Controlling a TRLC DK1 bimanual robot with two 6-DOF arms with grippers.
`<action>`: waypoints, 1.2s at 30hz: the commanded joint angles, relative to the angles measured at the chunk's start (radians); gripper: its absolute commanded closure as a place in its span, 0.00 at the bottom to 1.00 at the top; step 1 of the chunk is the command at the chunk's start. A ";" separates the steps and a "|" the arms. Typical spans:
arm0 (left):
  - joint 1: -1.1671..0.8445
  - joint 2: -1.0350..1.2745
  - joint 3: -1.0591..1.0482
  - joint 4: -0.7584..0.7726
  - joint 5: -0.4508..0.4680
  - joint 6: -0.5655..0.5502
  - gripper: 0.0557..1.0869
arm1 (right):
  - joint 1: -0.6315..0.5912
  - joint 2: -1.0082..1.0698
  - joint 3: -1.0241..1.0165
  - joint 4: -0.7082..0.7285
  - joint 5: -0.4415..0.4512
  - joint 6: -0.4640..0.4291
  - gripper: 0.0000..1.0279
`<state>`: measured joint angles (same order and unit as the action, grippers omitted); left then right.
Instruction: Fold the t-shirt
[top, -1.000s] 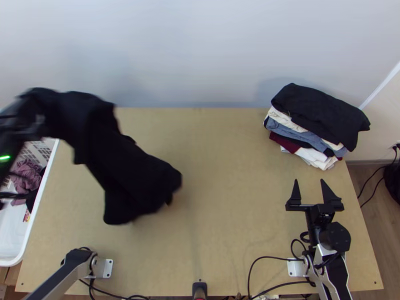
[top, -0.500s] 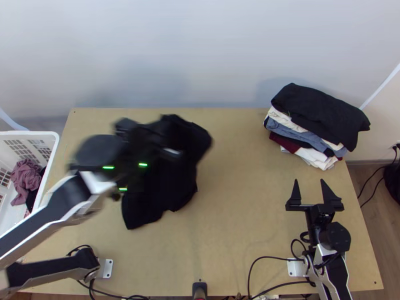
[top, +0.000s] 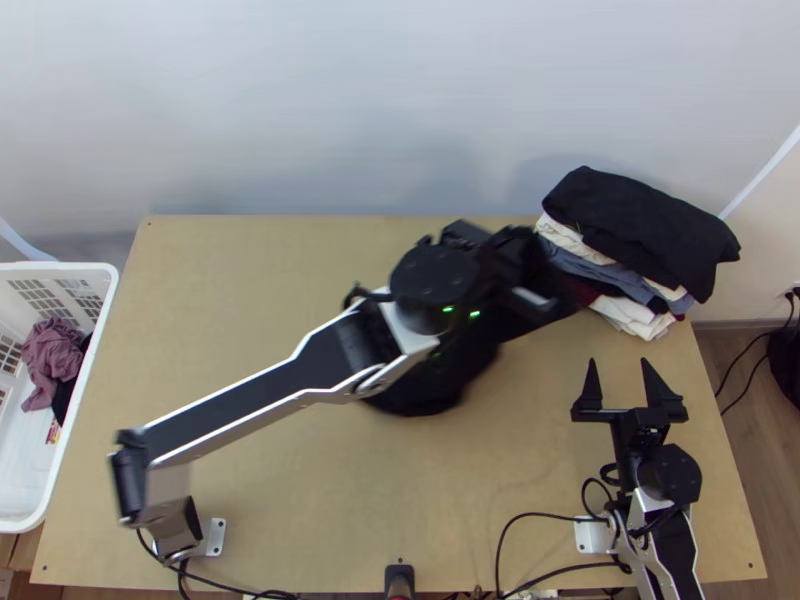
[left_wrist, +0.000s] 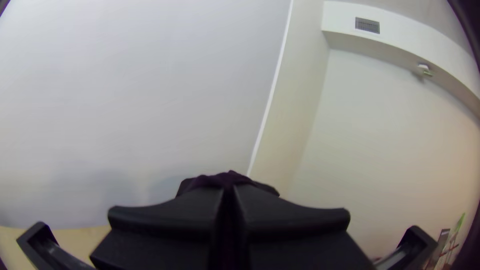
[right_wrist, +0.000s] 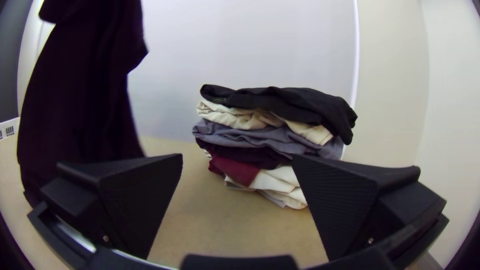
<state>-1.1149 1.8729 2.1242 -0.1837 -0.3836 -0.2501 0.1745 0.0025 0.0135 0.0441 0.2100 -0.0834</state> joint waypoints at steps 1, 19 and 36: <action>-0.005 -0.026 0.120 0.030 -0.037 0.006 0.97 | -0.003 -0.004 -0.010 -0.009 0.003 -0.015 0.04; 0.514 -0.902 -1.192 -0.152 0.413 0.089 0.97 | -0.003 -0.004 -0.010 -0.009 0.003 -0.015 0.04; 0.518 -1.546 -1.616 -0.398 0.413 0.196 0.30 | -0.003 -0.004 -0.010 -0.007 0.003 -0.015 0.04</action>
<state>-0.6018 0.4122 0.5247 -0.5785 0.0193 -0.0837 0.1745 0.0025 0.0135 0.0437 0.2100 -0.0834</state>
